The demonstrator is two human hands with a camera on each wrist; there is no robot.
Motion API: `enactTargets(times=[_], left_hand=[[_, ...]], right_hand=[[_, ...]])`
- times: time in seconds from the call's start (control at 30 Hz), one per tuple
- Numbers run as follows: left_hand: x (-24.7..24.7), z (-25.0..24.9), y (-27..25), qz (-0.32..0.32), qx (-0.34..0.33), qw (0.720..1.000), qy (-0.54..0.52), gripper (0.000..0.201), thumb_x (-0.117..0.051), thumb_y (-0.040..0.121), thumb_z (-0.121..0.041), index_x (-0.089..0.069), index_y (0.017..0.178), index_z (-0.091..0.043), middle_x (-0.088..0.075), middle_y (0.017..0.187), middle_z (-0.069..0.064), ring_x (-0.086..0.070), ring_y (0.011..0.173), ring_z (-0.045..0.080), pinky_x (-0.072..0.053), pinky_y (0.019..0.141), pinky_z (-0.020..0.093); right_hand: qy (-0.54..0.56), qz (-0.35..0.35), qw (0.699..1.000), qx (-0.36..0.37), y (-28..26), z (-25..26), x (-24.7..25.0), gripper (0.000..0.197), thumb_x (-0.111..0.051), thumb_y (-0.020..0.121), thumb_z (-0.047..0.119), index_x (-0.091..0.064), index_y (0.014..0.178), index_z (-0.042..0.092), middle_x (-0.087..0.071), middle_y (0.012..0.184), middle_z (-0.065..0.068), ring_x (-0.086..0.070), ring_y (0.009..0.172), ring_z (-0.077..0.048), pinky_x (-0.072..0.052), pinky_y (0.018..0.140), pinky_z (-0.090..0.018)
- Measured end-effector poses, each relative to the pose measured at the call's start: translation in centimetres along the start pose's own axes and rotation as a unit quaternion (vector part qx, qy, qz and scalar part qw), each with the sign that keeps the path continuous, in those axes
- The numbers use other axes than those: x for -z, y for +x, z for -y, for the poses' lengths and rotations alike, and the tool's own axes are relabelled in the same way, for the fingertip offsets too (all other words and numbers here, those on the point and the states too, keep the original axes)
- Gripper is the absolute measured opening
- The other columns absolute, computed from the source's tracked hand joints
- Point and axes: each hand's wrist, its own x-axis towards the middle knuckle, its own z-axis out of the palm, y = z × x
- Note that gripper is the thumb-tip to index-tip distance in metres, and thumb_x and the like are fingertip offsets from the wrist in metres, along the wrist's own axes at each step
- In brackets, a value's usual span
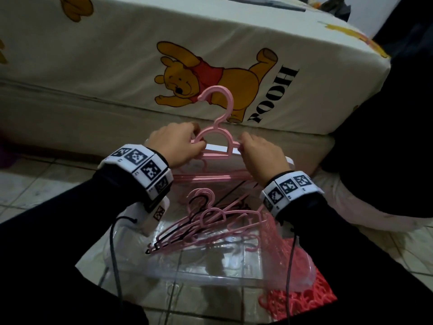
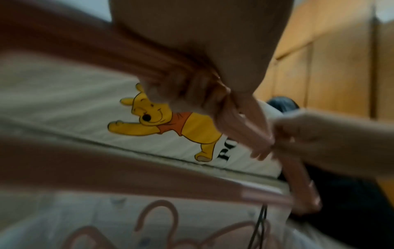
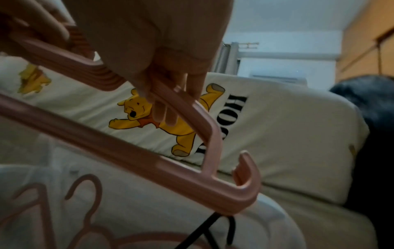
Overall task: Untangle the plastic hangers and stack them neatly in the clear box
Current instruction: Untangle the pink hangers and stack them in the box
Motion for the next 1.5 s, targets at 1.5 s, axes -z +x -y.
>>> enactTargets(times=[1.5], left_hand=[[-0.1,1.9,1.4,0.046,0.020,0.995,-0.090,0.024,-0.067,0.076,-0.056,-0.056,0.083,-0.035,-0.066,0.084,-0.007,-0.061,0.084,0.018,-0.047,0.070,0.034]], right_hand=[[0.011,0.338,0.940,0.040,-1.5,2.8,-11.6,0.028,-0.047,0.092,0.020,-0.062,0.113,0.010,-0.064,0.111,-0.019,-0.062,0.101,-0.036,-0.047,0.081,-0.038]])
